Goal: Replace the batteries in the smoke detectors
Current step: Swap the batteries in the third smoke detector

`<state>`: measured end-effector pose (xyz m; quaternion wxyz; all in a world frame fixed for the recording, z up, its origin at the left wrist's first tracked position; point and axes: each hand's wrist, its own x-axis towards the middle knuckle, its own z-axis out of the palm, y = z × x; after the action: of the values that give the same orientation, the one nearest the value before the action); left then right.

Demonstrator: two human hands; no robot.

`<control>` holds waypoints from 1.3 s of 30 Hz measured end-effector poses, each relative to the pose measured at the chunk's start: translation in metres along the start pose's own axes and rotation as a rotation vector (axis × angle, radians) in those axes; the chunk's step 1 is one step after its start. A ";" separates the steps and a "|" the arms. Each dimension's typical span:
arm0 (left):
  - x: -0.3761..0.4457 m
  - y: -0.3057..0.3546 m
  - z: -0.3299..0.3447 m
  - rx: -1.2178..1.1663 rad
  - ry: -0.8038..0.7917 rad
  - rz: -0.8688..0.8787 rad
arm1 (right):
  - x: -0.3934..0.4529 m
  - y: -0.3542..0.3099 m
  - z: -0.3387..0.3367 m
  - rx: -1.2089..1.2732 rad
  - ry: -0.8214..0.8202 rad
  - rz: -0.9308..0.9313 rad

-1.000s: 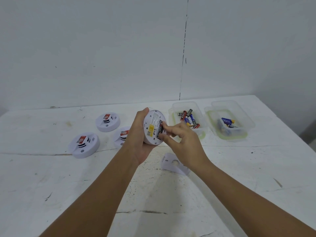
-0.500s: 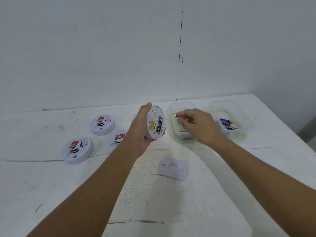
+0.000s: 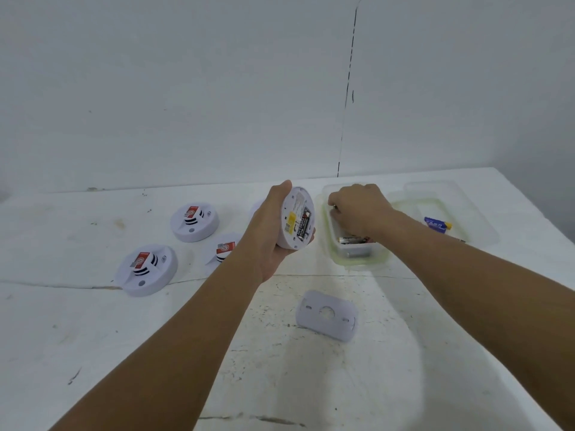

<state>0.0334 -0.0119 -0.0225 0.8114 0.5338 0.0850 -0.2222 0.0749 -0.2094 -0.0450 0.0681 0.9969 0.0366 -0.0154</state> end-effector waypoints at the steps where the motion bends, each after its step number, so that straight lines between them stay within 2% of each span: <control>1: 0.000 0.001 -0.001 0.006 -0.002 0.003 | 0.003 -0.001 0.002 -0.022 0.007 0.006; 21: -0.012 0.002 -0.013 0.028 0.009 0.008 | 0.004 -0.017 -0.016 -0.029 -0.160 0.121; 28: -0.015 0.003 -0.012 0.011 0.007 0.007 | 0.004 -0.011 -0.003 -0.007 0.003 0.124; 33: -0.019 0.001 -0.014 -0.024 0.016 0.013 | -0.007 0.001 -0.016 0.268 0.266 0.136; 37: -0.026 0.000 -0.016 -0.053 0.006 0.023 | -0.043 -0.002 -0.034 0.794 0.470 0.139; 39: -0.030 -0.001 -0.018 -0.068 -0.001 0.027 | -0.067 -0.009 -0.045 0.973 0.524 0.126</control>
<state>0.0081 0.0118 -0.0194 0.8322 0.5068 0.0847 -0.2083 0.0081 -0.1991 0.0013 -0.4106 0.8841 -0.0188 0.2222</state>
